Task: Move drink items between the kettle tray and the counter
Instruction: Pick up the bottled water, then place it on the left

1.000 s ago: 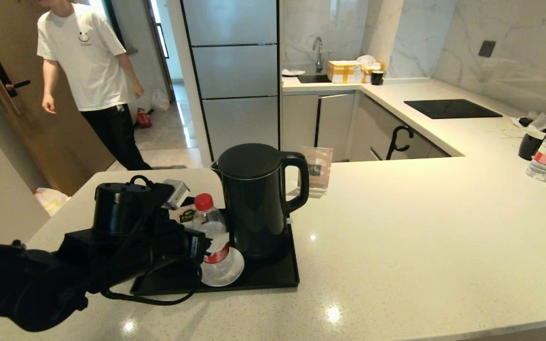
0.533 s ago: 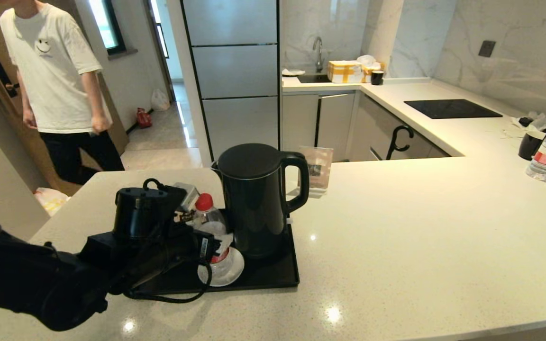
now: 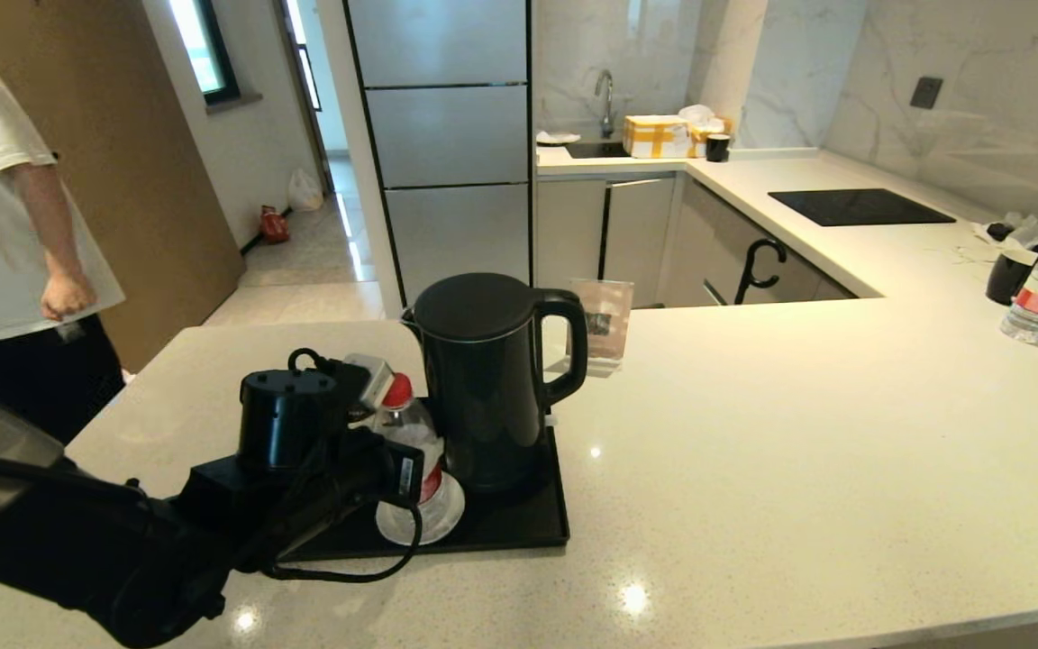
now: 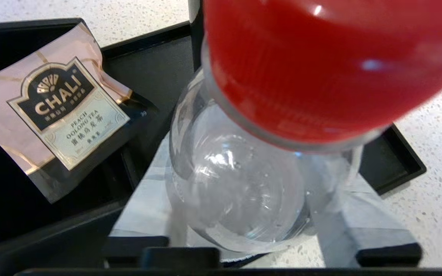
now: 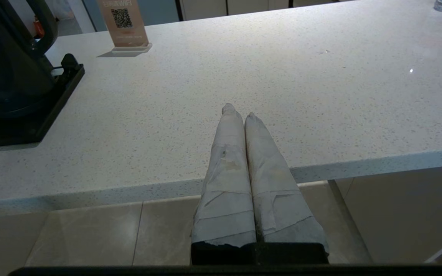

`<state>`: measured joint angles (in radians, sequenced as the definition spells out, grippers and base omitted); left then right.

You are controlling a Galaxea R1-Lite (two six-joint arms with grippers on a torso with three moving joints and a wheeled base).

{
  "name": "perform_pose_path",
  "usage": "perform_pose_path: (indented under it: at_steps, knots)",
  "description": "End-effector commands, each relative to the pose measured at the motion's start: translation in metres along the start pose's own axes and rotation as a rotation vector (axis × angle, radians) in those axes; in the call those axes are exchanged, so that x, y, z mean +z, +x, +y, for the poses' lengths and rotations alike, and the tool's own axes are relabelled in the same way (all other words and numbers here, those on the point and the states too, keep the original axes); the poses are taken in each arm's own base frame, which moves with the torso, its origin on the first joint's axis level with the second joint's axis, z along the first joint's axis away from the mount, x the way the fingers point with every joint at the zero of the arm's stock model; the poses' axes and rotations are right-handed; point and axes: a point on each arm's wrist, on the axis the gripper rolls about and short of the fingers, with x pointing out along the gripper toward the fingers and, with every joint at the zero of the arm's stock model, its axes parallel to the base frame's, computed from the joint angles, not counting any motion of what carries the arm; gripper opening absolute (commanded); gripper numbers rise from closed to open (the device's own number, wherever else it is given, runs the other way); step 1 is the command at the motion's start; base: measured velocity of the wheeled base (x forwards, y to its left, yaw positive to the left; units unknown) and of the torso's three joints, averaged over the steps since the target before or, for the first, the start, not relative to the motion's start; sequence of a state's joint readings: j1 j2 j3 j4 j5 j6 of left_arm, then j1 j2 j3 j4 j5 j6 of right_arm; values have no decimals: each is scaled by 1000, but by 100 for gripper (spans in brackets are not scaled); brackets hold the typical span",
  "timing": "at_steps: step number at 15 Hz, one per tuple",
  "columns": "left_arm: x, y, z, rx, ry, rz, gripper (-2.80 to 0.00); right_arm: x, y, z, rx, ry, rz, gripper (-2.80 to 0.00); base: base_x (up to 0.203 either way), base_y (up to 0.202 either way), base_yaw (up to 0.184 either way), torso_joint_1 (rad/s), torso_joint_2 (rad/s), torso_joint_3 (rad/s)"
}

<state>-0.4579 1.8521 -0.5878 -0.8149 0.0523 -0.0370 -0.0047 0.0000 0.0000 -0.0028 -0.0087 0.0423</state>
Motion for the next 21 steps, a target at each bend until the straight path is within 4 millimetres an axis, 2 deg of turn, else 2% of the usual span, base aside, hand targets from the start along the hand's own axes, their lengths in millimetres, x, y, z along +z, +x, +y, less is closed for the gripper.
perform_pose_path:
  at_steps: [1,3,4,7,10,12,15,17,18,20,21]
  knots:
    - [-2,-2,0,-1,-1,6,-280,0,0,0,0,1,0,-280,0,0,0,0,0,0]
    - [-3,-6,0,0,-1,11,-280,0,0,0,0,1,0,-280,0,0,0,0,0,0]
    - [0,-17,1,2,-2,-7,-280,0,0,0,0,1,0,-280,0,0,0,0,0,0]
    - [27,-67,6,85,-20,-127,-280,0,0,0,0,1,0,-280,0,0,0,0,0,0]
    - [57,-103,16,282,-71,-170,-280,0,0,0,-1,1,0,-280,0,0,0,0,0,0]
    - [67,-125,33,413,-129,-185,-280,0,0,0,0,1,0,-280,0,0,0,0,0,0]
    - [65,-144,65,586,-202,-175,-280,0,0,0,0,1,1,-280,0,0,0,0,0,0]
    - [52,-151,98,718,-260,-136,-280,0,0,0,-2,1,0,-280,0,0,0,0,0,0]
    - [44,-154,109,732,-279,-112,-280,0,0,0,-2,1,0,-280,0,0,0,0,0,0]
    - [36,-153,118,708,-277,-78,-280,0,0,0,0,1,0,-280,0,0,0,0,0,0]
    - [30,-154,131,732,-288,-61,-280,0,0,0,0,1,0,-280,0,0,0,0,0,0]
